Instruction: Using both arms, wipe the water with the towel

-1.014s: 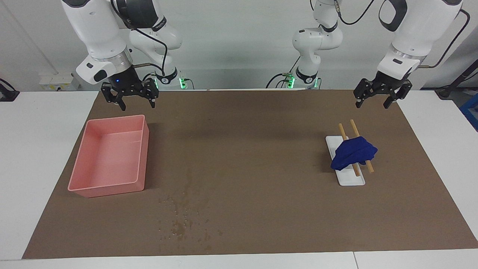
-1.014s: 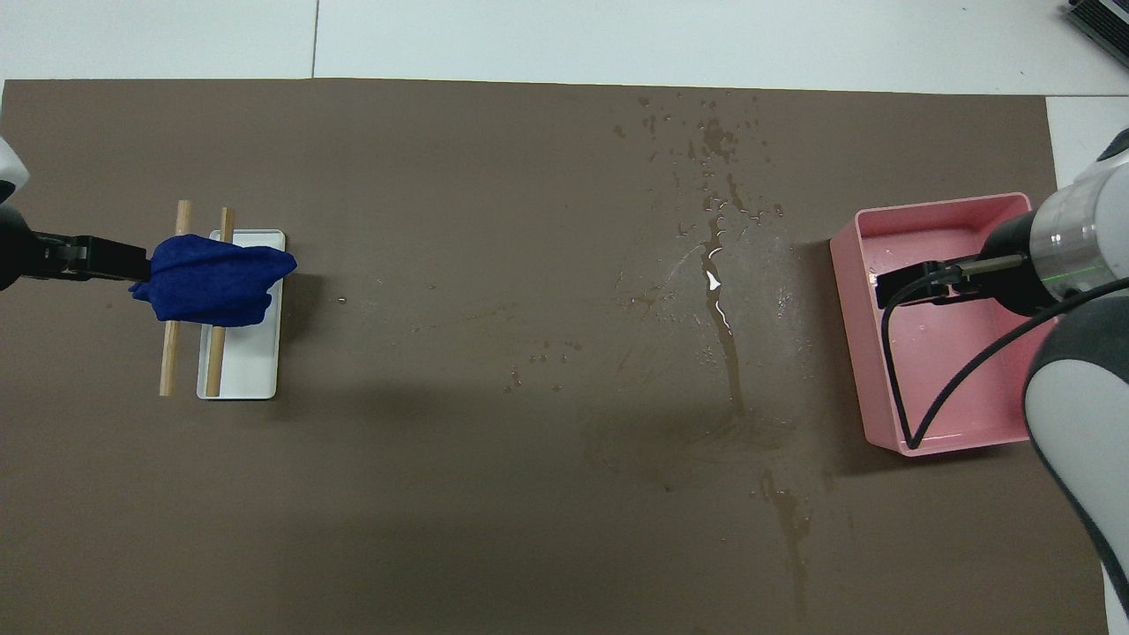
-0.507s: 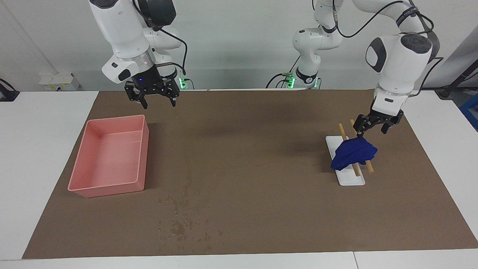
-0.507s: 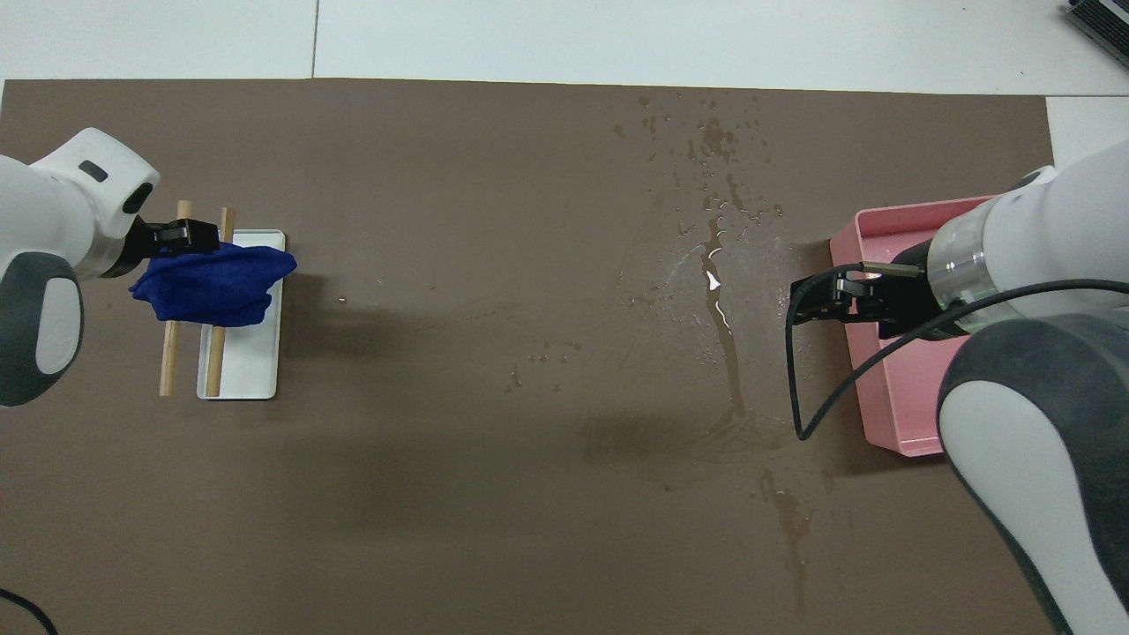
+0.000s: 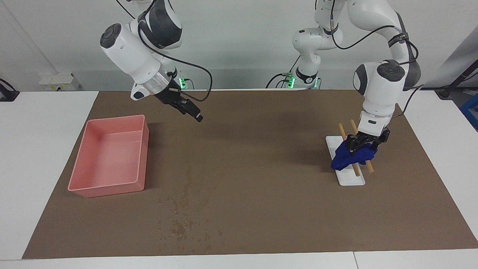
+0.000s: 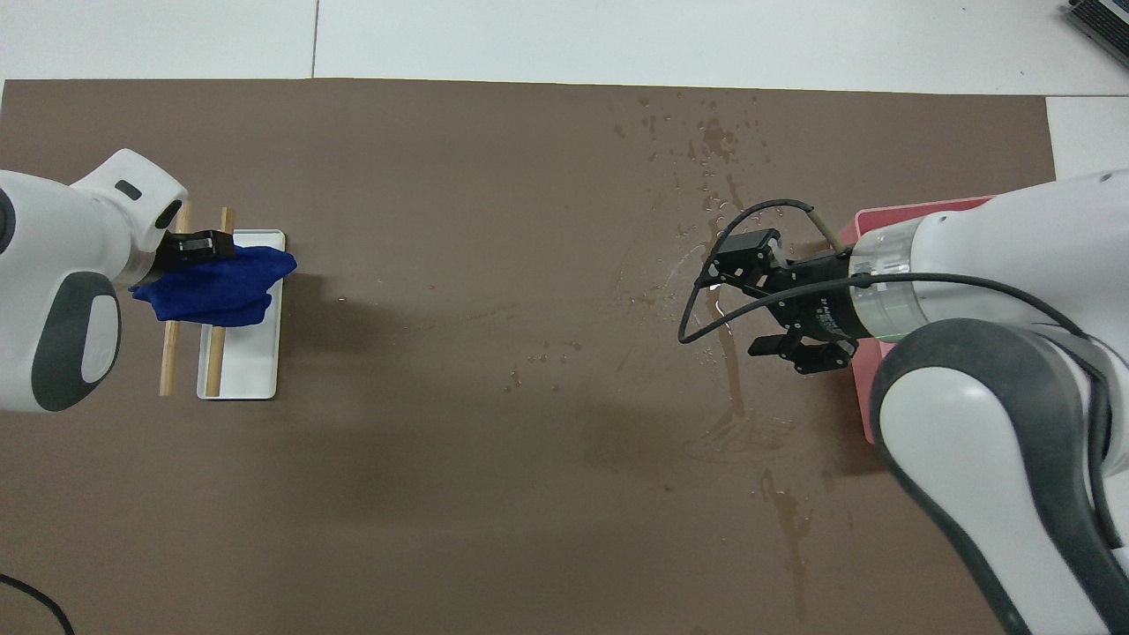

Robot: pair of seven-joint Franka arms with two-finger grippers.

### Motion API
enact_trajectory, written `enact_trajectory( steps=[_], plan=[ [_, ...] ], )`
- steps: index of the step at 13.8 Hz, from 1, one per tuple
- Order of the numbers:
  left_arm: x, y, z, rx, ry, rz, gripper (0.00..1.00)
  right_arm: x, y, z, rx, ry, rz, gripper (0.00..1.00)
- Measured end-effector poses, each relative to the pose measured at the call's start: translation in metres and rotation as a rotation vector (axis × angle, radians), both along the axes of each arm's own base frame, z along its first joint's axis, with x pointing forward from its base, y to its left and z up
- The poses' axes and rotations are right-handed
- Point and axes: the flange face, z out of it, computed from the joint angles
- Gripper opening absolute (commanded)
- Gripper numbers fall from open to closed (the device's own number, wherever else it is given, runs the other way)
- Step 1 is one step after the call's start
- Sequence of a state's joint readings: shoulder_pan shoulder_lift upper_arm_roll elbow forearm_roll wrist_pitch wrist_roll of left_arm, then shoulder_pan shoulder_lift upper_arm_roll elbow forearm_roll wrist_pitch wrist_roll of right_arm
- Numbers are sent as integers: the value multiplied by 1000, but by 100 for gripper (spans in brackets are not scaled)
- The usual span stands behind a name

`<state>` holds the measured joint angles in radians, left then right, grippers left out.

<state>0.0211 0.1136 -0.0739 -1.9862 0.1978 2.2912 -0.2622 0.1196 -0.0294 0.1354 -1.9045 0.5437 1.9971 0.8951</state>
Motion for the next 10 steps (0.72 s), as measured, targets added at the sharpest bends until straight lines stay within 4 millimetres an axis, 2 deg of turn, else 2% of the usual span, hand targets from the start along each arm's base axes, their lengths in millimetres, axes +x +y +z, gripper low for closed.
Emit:
enact_trajectory(
  steps=[3, 4, 8, 10],
  plan=[
    [1, 4, -1, 8, -8, 11, 10, -2, 35, -5, 153, 73, -216, 100],
    [1, 8, 1, 12, -11, 15, 0, -3, 46, -12, 186, 98, -263, 100],
    [2, 11, 5, 16, -20, 18, 0, -10, 86, -47, 236, 204, -312, 100],
    [2, 10, 5, 27, -19, 10, 0, -11, 101, -57, 266, 230, -330, 100]
  ],
)
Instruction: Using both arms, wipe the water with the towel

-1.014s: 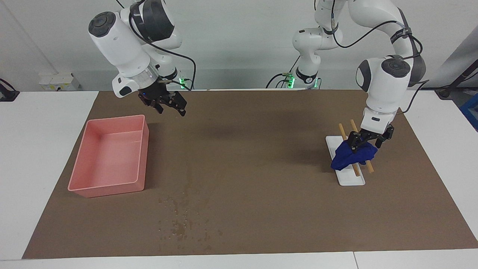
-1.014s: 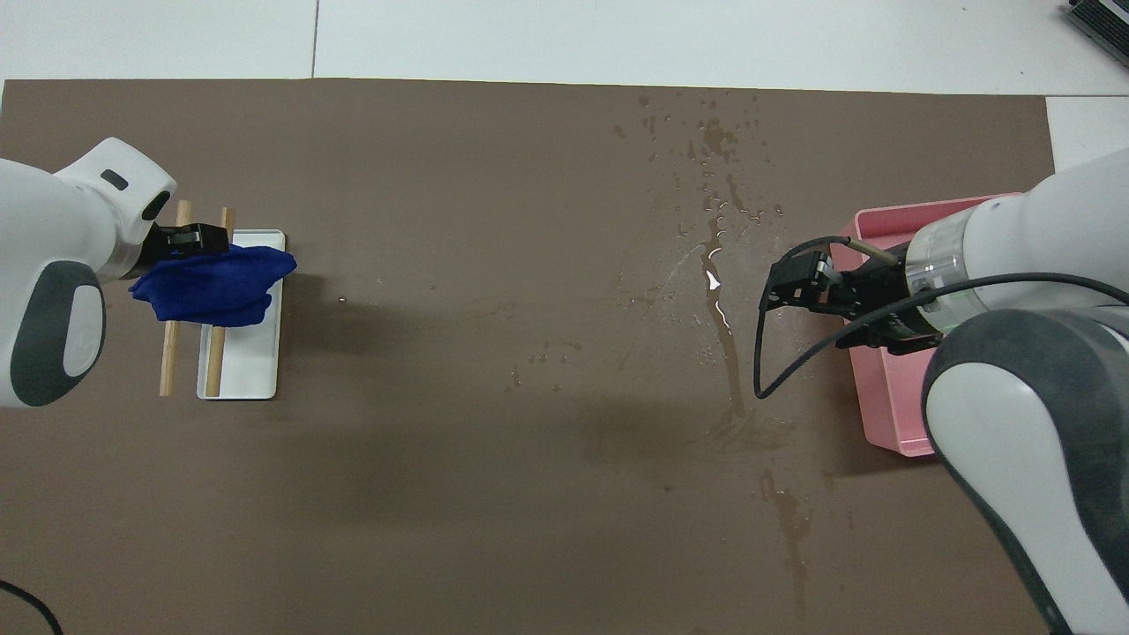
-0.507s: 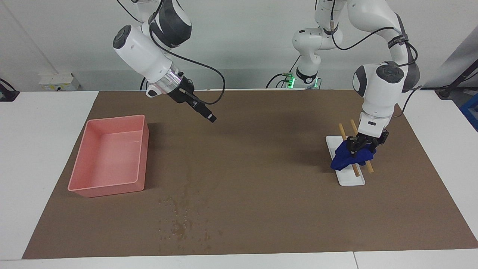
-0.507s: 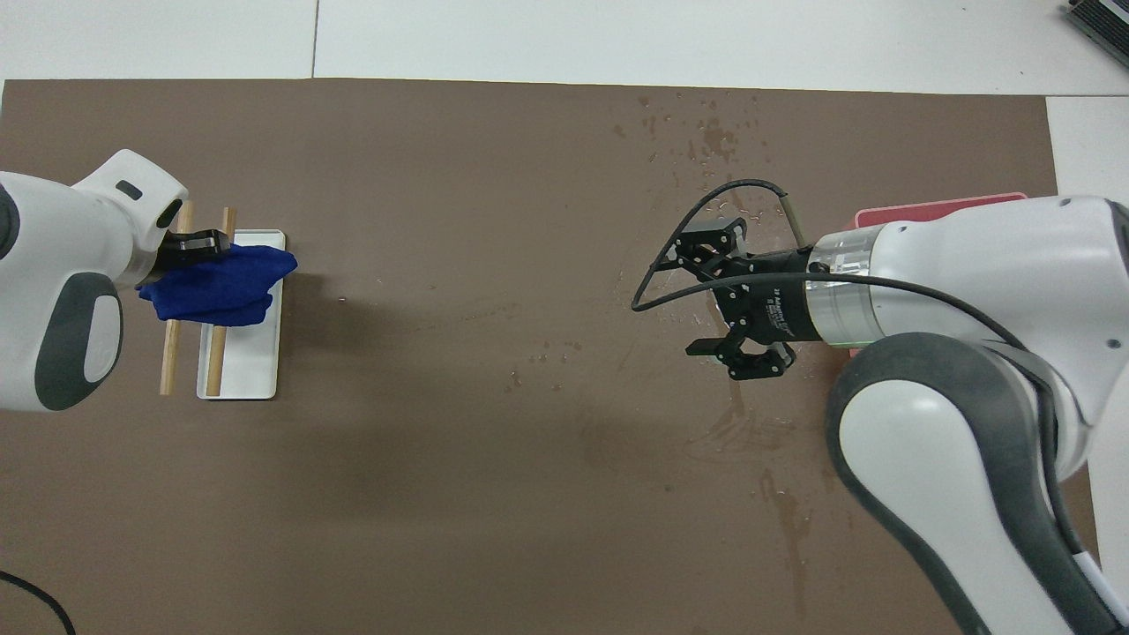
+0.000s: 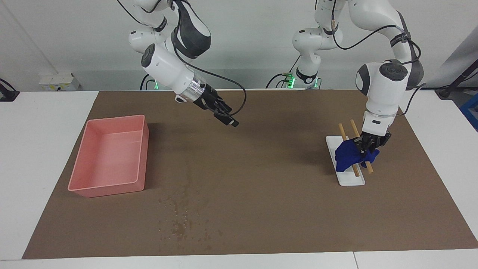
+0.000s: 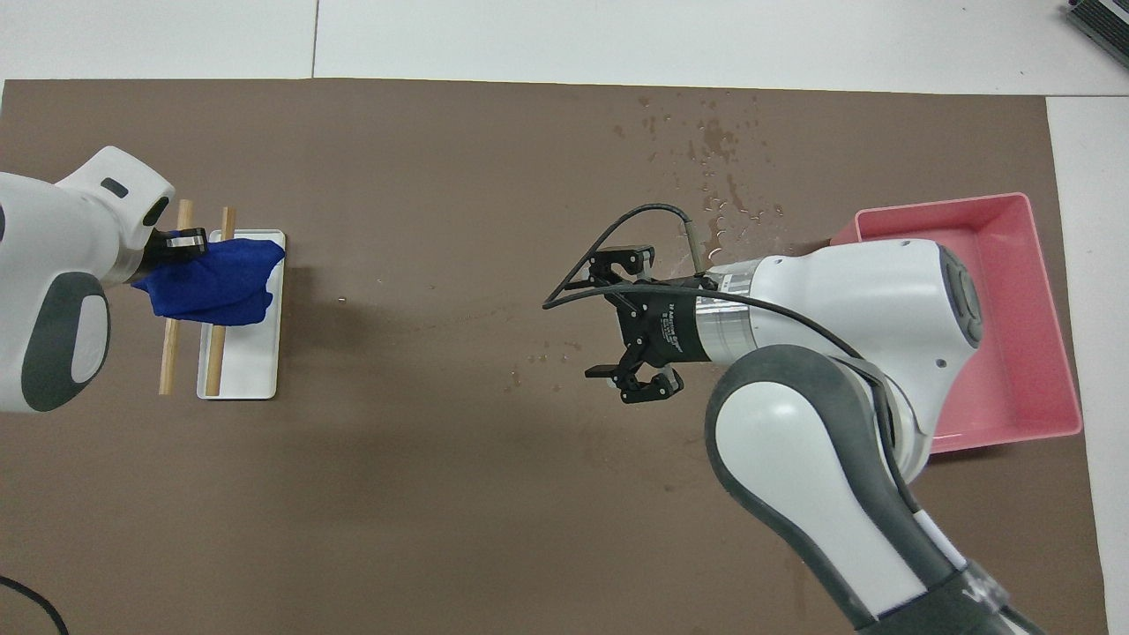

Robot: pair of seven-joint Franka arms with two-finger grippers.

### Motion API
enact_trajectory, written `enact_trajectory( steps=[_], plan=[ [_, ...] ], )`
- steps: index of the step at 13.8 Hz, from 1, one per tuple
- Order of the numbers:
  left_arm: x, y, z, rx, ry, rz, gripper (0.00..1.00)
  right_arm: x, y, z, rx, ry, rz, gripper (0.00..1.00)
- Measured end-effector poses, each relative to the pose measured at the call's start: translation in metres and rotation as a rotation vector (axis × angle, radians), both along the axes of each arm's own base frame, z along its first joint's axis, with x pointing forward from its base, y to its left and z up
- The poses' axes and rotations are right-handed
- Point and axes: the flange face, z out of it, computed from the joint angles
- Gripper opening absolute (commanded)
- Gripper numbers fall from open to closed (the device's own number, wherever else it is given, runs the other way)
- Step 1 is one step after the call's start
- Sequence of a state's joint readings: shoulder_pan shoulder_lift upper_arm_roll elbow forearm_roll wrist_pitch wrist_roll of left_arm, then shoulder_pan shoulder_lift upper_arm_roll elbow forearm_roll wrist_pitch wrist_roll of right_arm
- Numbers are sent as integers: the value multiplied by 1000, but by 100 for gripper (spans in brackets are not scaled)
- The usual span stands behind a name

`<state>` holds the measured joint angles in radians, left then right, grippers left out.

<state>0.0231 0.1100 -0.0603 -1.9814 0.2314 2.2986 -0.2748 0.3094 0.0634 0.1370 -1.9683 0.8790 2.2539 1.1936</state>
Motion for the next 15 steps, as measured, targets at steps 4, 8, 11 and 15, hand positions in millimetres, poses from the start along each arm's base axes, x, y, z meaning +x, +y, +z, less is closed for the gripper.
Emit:
enact_trajectory(
  steps=[4, 8, 11, 15],
  plan=[
    [7, -5, 27, -8, 60, 45, 0, -5, 37, -11, 50, -12, -98, 100],
    [12, -15, 56, -207, 61, 265, 0, -18, 71, -25, 37, -27, -118, 100],
    [13, -18, 61, -245, 60, 329, 0, -14, 66, -25, 37, -27, -128, 100],
    [14, -5, 67, -230, 55, 271, 0, -14, 66, -25, 37, -30, -130, 100]
  ],
)
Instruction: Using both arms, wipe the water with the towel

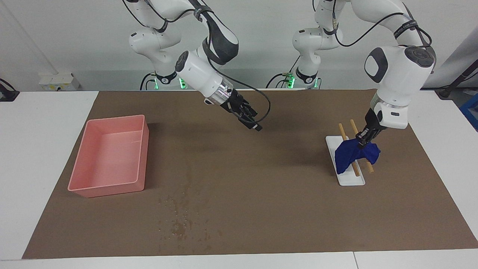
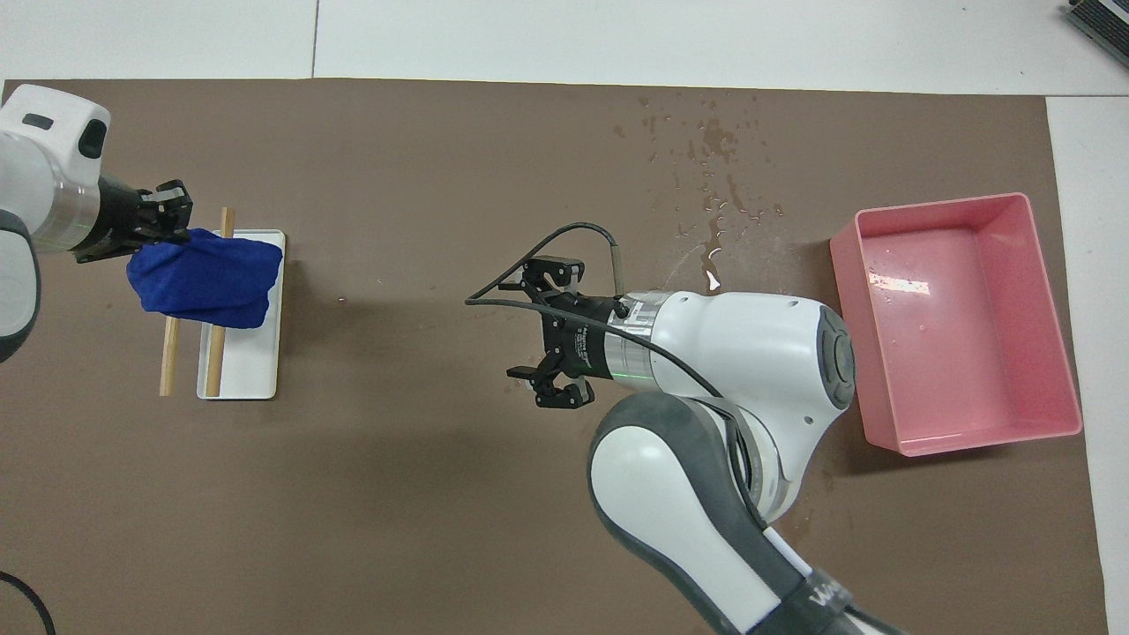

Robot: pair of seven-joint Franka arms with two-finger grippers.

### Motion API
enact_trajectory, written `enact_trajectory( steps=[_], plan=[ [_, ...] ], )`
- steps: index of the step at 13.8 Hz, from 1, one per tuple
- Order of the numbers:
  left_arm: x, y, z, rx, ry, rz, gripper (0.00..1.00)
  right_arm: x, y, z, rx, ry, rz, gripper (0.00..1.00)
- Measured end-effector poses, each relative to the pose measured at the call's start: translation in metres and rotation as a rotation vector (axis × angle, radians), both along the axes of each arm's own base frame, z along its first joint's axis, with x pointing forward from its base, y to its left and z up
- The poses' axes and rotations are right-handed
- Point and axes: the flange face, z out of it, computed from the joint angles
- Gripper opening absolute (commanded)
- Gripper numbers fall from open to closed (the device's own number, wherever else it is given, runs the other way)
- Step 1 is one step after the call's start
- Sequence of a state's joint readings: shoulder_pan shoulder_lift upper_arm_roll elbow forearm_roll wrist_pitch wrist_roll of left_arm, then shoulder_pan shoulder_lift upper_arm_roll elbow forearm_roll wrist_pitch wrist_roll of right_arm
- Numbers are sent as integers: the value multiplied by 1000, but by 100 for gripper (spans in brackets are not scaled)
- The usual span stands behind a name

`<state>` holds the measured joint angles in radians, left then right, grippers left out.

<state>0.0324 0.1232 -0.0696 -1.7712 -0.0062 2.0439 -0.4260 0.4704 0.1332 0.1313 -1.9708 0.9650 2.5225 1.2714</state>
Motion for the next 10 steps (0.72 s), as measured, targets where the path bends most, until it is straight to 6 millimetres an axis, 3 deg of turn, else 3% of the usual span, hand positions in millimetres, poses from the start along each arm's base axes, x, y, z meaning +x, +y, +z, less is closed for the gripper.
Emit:
enact_trajectory(
  steps=[3, 6, 8, 10],
  plan=[
    [0, 43, -5, 23, -17, -68, 0, -2, 4, 1, 0, -8, 0, 100],
    [-5, 49, -36, 60, -44, -100, 0, -2, 4, 1, 0, -8, 0, 100],
    [-9, 43, -48, 80, -41, -122, 31, -2, 4, 1, 0, -8, 0, 100],
    [-10, 39, -45, 89, -50, -133, 40, -2, 4, 1, 0, -8, 0, 100]
  ],
)
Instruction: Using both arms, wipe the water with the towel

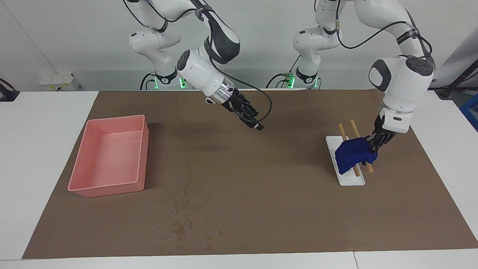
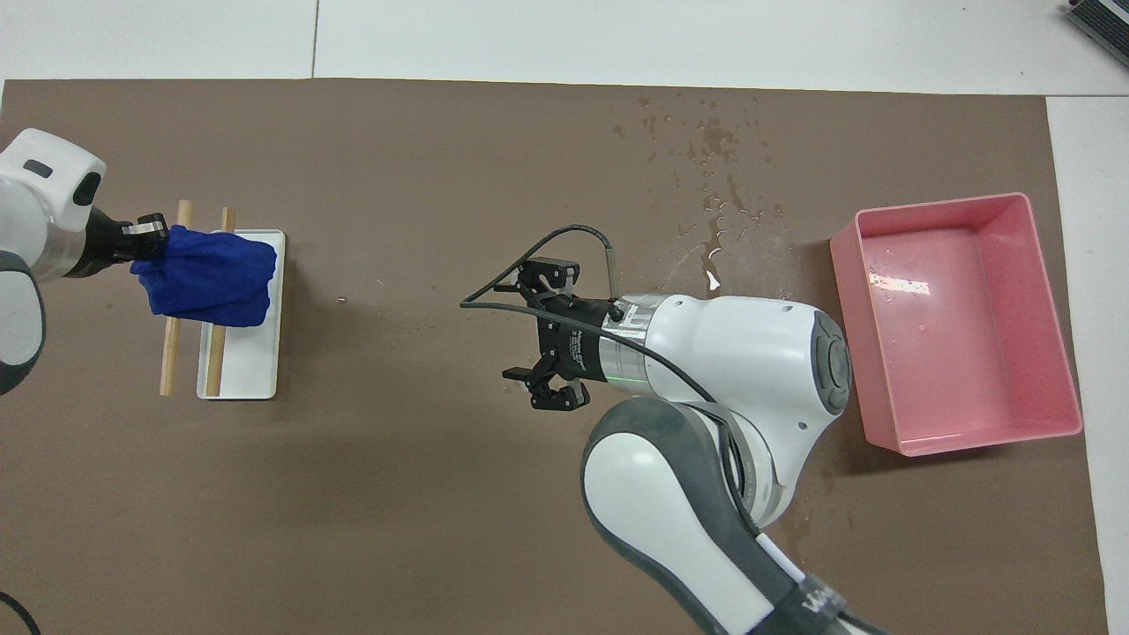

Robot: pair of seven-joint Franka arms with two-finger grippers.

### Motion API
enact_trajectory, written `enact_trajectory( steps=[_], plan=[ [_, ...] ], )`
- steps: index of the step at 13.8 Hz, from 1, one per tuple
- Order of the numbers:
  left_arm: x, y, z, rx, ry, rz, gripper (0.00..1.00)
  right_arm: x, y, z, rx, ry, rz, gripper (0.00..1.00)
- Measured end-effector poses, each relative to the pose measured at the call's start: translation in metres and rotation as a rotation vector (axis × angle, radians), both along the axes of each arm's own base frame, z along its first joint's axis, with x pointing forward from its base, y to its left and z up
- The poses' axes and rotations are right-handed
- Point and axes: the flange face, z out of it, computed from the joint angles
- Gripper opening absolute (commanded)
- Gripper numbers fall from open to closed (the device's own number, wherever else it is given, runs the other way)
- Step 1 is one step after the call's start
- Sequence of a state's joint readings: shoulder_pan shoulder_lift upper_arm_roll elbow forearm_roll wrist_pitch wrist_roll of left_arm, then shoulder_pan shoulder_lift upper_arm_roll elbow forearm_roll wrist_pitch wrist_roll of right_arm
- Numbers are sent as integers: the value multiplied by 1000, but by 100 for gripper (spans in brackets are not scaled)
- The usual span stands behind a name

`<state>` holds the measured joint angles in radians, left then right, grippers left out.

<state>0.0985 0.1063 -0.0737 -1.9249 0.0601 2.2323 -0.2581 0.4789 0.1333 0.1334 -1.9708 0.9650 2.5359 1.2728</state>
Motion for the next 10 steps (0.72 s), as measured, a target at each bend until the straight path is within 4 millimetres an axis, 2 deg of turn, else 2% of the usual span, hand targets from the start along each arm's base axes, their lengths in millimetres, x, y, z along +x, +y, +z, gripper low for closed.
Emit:
enact_trajectory(
  steps=[1, 2, 4, 8, 9, 10],
  plan=[
    [0, -1, 1, 0, -7, -2, 47, 0, 0, 0, 0, 0, 0, 100],
    [1, -2, 2, 0, -12, 0, 49, 0, 0, 0, 0, 0, 0, 100],
    [1, -4, 4, -5, -18, 19, 49, 0, 0, 0, 0, 0, 0, 100],
    [-1, -22, -4, 37, -8, 0, 49, 0, 0, 0, 0, 0, 0, 100],
    [-3, -23, -8, 48, -4, -7, 43, 0, 0, 0, 0, 0, 0, 100],
    [-4, -22, -12, 59, -1, -13, 31, 0, 0, 0, 0, 0, 0, 100]
  ],
)
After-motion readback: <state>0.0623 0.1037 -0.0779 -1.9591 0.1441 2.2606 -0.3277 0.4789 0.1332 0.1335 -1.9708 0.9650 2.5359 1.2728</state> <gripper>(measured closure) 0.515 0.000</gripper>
